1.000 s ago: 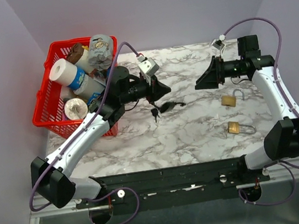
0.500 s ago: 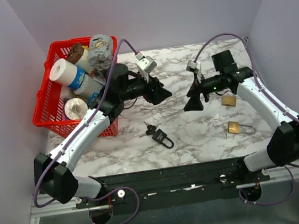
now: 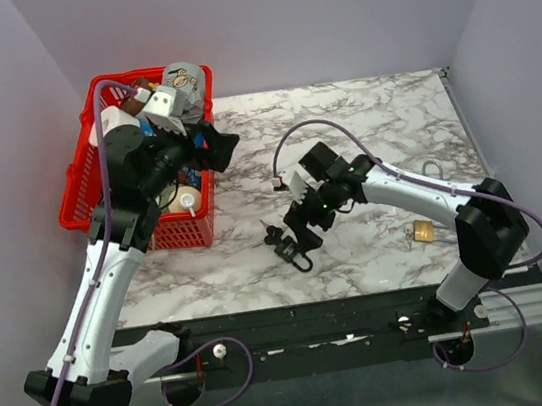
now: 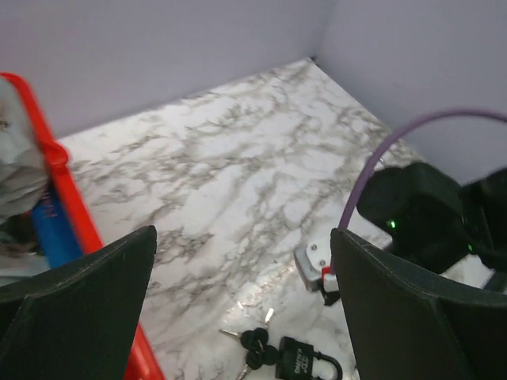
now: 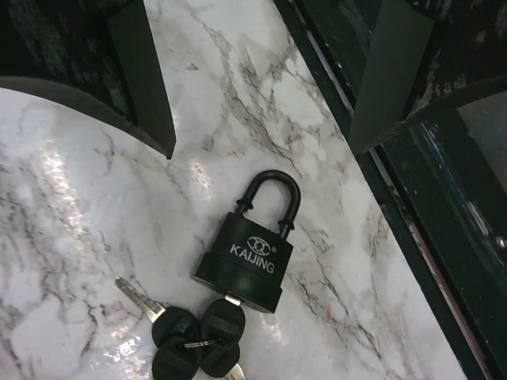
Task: Lock with the key
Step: Lock the lock.
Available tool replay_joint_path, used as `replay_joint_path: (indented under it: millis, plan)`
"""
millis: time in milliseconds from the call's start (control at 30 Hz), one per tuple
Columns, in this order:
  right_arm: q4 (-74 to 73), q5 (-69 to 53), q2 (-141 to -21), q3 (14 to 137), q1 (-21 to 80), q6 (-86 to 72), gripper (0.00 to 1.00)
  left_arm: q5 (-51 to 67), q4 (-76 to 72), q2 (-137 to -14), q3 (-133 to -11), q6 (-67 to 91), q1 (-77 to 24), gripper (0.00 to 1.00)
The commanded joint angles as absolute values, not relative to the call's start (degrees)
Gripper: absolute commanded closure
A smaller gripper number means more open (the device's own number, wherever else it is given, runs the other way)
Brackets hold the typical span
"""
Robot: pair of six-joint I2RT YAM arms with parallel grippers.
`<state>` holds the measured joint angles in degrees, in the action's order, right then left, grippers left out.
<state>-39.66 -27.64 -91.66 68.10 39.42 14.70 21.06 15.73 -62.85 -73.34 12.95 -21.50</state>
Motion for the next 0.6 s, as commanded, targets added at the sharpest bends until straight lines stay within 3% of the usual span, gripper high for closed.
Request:
replay_joint_path:
  millis: [0, 167, 367, 567]
  plan:
    - [-35.43, -14.81, -95.26, 71.27, 46.74, 2.47, 0.0, 7.22, 21.17, -58.55, -74.79, 15.38, -18.64, 0.01]
    - [-37.26, -2.12, -102.82, 76.02, 54.66, -3.25, 0.0, -1.39, 21.36, -55.73, -74.0, 14.94, -16.0, 0.01]
    - [-39.02, 9.12, -109.15, 80.58, 56.34, -9.04, 0.05, -3.43, 20.66, -53.44, -73.74, 14.5, -14.77, 0.01]
    - [-39.64, 10.11, -112.22, 82.7, 56.43, -10.99, 0.07, -2.81, 19.43, -52.29, -72.07, 14.85, -14.59, 0.01]
